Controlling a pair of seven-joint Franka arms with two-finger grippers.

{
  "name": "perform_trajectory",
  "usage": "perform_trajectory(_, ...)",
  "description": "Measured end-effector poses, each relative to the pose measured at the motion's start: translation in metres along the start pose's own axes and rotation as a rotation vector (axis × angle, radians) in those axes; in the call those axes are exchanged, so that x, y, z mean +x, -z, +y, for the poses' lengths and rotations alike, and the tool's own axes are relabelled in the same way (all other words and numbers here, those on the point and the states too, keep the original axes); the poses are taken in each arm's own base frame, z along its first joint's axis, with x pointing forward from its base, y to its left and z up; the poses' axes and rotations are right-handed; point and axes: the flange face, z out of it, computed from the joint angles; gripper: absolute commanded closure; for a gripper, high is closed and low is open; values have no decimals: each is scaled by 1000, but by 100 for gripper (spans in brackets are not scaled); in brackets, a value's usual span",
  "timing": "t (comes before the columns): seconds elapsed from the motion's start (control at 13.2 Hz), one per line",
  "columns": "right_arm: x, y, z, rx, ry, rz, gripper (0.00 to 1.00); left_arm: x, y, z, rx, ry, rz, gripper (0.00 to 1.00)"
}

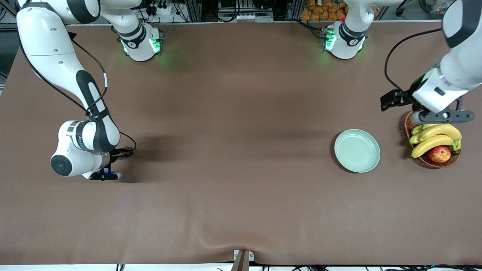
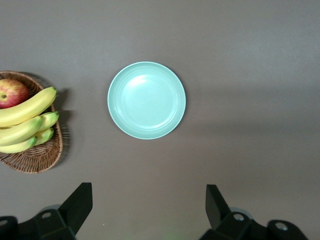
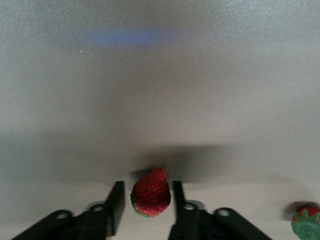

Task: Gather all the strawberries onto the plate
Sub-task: 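Carry the strawberry toward the table middle while the left gripper follows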

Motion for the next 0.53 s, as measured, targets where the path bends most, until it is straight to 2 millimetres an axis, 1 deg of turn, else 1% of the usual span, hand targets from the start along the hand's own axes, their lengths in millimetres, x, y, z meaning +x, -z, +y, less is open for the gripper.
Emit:
perform_trajectory(0.23,0,1,-1,-1,2,4,100,11,-16,8,-2,-13,-4,0)
perform_trajectory(0.3,3,6,-6,4,6,24,100,13,-19,12,-2,-18,-4,0)
perform_trajectory(0.38,9,21,-20,23,14,66,100,14,-22,18,-3,-14,-2,0)
perform_trajectory(0.45,15,42,-44,59,29,114,100,14,-23,24,-3,-2,-2,0)
perform_trajectory(0.53,18,64,-77,111,46,154,100,14,-25,32,-3,13,-2,0)
